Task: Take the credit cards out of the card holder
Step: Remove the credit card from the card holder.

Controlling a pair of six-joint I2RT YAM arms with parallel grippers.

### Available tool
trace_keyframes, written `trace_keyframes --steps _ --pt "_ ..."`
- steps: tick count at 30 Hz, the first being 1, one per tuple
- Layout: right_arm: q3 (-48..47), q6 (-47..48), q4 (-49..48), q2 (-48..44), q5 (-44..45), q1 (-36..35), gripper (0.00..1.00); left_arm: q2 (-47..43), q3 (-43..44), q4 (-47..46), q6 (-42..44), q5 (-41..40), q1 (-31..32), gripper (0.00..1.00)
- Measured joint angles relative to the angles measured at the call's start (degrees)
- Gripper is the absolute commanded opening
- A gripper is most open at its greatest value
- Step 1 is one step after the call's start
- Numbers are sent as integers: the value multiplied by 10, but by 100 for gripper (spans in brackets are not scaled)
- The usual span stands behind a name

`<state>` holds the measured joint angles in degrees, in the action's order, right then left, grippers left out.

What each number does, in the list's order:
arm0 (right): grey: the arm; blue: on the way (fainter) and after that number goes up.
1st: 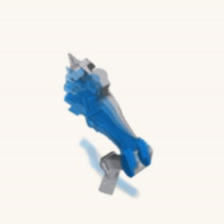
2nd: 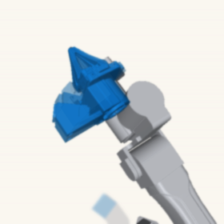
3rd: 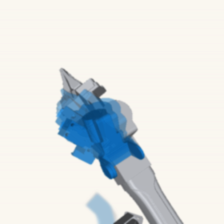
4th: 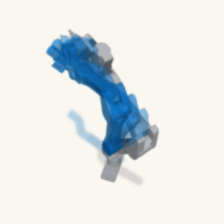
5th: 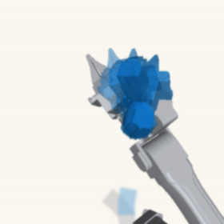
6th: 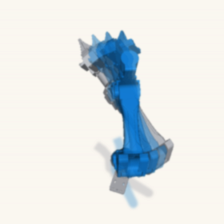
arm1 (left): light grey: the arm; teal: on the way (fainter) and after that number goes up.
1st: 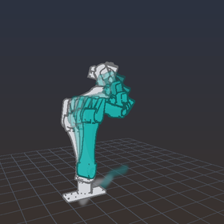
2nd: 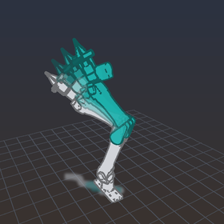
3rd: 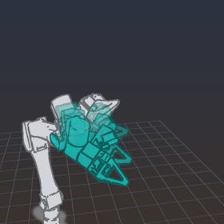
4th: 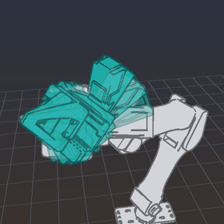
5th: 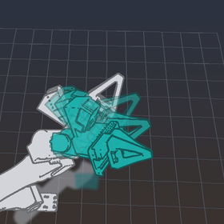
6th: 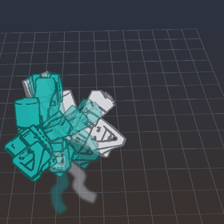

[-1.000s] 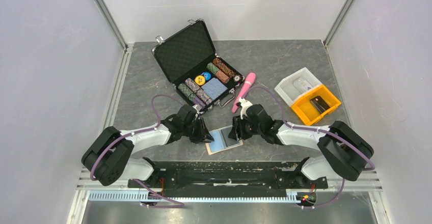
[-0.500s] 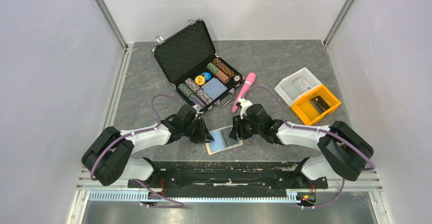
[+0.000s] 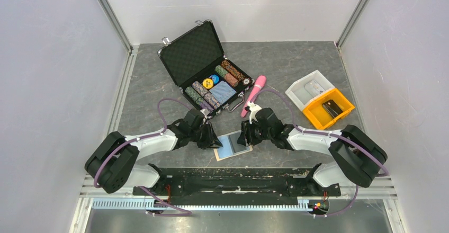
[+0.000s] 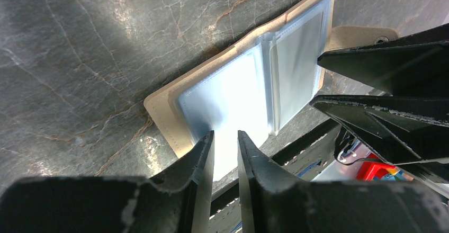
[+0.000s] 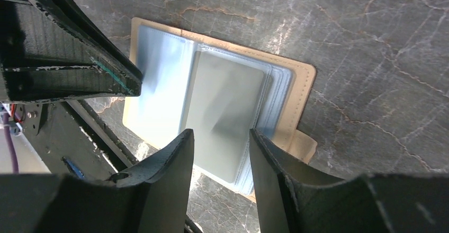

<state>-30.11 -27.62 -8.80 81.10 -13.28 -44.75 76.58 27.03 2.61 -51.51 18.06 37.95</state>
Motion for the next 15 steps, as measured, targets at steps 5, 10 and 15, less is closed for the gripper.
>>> trace_keyframes --steps 5,10,15 --pt "0 -11 -10 4 -21 0 45 0 0 0 0 0 0 30" --pt "0 -21 -22 10 -39 0 45 0 0 0 0 0 0 30" --pt "3 -33 -37 15 -54 0 45 0 0 0 0 0 0 30"
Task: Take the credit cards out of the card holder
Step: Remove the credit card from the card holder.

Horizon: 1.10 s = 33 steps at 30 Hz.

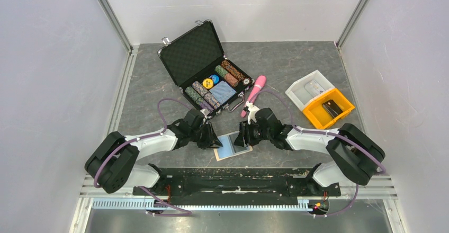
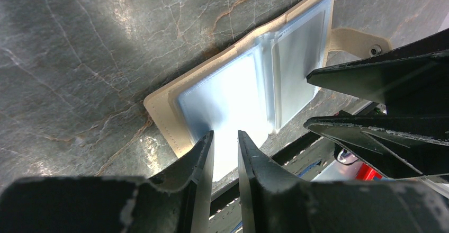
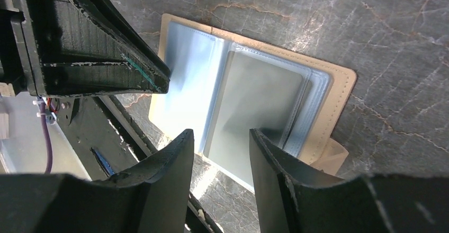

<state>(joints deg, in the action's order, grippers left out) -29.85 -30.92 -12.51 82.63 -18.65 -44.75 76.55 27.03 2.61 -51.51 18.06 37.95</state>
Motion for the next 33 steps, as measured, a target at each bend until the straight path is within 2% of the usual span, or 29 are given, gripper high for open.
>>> trace_keyframes --steps 7,16,33 --pt "0 6 9 -2 18 0 45 0 0 0 0 0 0 31" --pt "-23 38 68 -21 70 2 45 -1 0 0 0 0 0 32" --pt "-24 45 63 -2 64 2 43 -1 -2 -7 0 0 0 32"
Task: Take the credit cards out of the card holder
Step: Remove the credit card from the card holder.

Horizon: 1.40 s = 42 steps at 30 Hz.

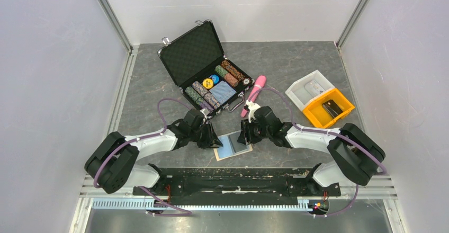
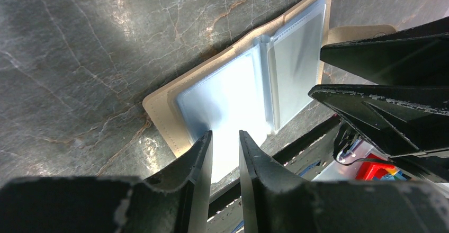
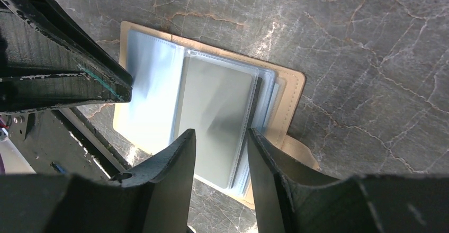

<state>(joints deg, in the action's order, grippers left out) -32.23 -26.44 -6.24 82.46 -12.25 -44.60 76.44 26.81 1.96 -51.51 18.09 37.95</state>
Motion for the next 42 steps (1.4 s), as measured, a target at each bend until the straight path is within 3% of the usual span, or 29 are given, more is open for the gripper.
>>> trace_keyframes --steps 42 --pt "7 -32 -44 -24 -90 1 35 -8 -1 10 0 -2 0 33"
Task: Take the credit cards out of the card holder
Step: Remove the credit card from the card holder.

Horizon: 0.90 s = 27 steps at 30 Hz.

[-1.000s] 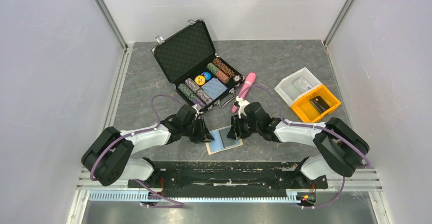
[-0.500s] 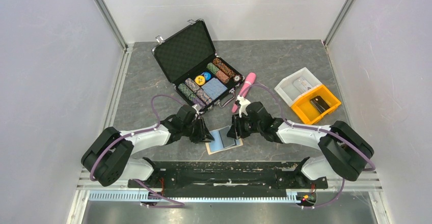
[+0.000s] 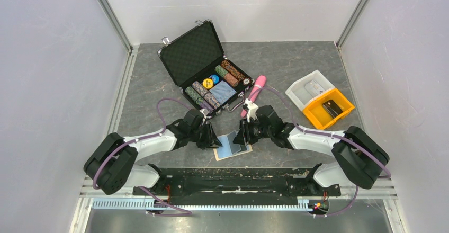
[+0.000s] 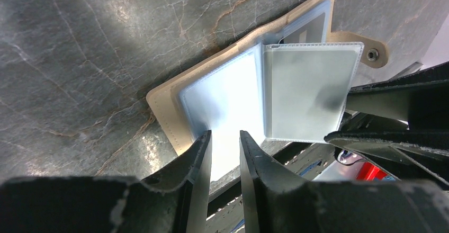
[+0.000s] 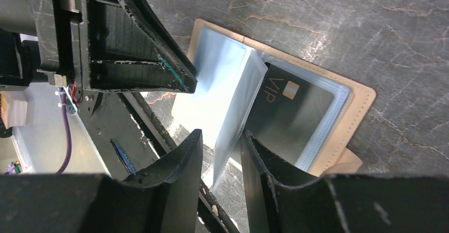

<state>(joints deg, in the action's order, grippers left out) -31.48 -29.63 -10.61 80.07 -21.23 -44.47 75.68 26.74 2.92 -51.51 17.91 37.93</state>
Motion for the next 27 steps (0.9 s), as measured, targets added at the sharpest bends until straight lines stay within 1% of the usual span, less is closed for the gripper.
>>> trace_keyframes --steps 6,10,17,23,27 --pt "0 -8 -12 0 -12 -6 35 -7 8 17 0 -8 0 35" --pt "0 -8 -16 0 -12 -15 35 -37 23 51 0 -22 0 37" --pt "-26 -13 -22 19 -9 -57 41 -108 76 123 1 -67 -1 40" --pt "-37 -16 -25 35 -7 -79 43 -141 83 159 1 -89 -2 40" --pt "-37 -9 -17 34 9 -79 42 -142 83 167 2 -86 -2 37"
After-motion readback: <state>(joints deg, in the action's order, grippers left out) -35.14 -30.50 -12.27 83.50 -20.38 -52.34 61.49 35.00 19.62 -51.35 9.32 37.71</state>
